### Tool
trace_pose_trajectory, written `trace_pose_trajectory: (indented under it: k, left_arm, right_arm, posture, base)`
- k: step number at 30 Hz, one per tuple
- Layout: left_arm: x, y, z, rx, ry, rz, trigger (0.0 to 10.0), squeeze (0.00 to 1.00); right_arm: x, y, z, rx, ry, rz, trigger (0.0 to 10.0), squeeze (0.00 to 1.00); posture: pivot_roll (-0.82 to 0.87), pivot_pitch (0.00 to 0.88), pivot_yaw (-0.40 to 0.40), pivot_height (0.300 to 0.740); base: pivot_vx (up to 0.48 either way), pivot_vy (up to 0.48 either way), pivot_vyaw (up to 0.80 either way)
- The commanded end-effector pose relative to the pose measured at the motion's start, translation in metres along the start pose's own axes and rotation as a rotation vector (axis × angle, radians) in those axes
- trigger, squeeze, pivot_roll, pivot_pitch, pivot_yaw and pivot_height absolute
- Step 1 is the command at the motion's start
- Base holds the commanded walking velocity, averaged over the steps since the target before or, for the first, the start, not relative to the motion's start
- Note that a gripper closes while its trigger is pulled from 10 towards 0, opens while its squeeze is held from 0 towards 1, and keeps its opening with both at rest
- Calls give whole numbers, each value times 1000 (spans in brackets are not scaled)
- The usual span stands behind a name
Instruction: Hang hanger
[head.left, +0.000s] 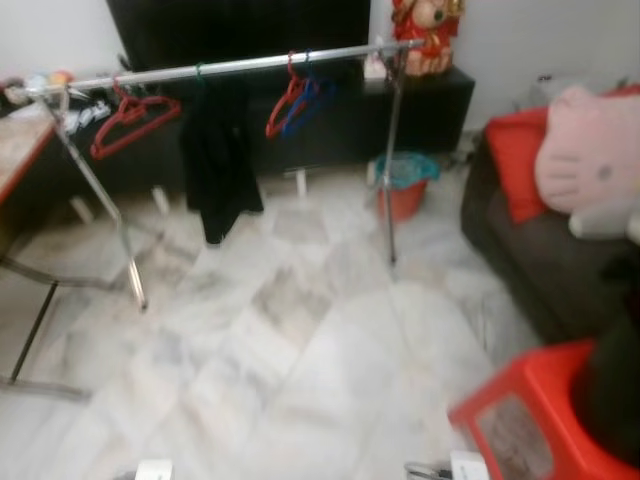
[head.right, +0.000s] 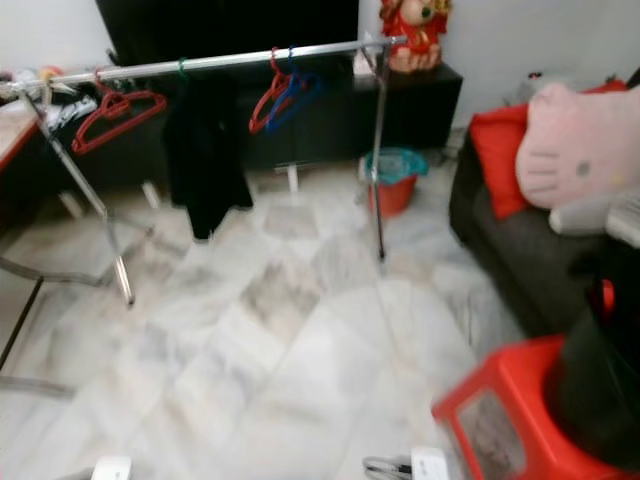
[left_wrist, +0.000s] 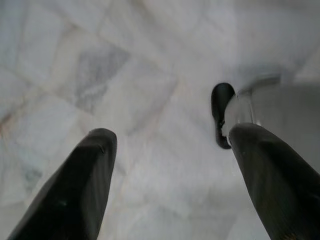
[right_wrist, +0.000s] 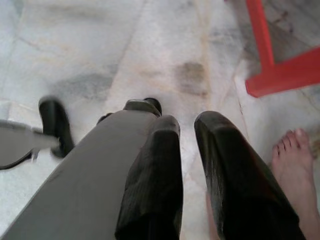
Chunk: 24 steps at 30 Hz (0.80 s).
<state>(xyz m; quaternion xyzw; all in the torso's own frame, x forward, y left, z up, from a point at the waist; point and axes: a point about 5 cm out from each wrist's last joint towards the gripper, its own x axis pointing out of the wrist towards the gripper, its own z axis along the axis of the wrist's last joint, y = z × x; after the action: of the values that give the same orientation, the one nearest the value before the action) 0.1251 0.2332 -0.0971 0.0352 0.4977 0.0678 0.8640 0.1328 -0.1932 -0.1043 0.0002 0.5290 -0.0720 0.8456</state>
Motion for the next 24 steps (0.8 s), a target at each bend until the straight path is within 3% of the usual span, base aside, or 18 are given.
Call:
trace_pose_trajectory:
  k: [1,9,15,24]
  left_arm:
    - [0,5,3,5,-3,13,10000,0]
    - [1,5,4,4,-3,13,10000,0]
    - [1,5,4,2,-4,14,10000,0]
    - [1,5,4,1,-4,13,10000,0]
  right_arm:
    - [0,7,-1,12,-3,11,10000,0]
    - [0,18,7,7,-67,12,10000,0]
    - [2,15,28,12,-114,15,10000,0]
    - [2,15,37,1,-152,13,10000,0]
  posture:
    - [-32,26,27,740]
    - [-35,24,28,740]
    - [-31,24,25,740]
    - [-32,25,26,740]
  base:
    - [-262,0,0]
    - [-267,0,0]
    - [-268,0,0]
    - [-268,0,0]
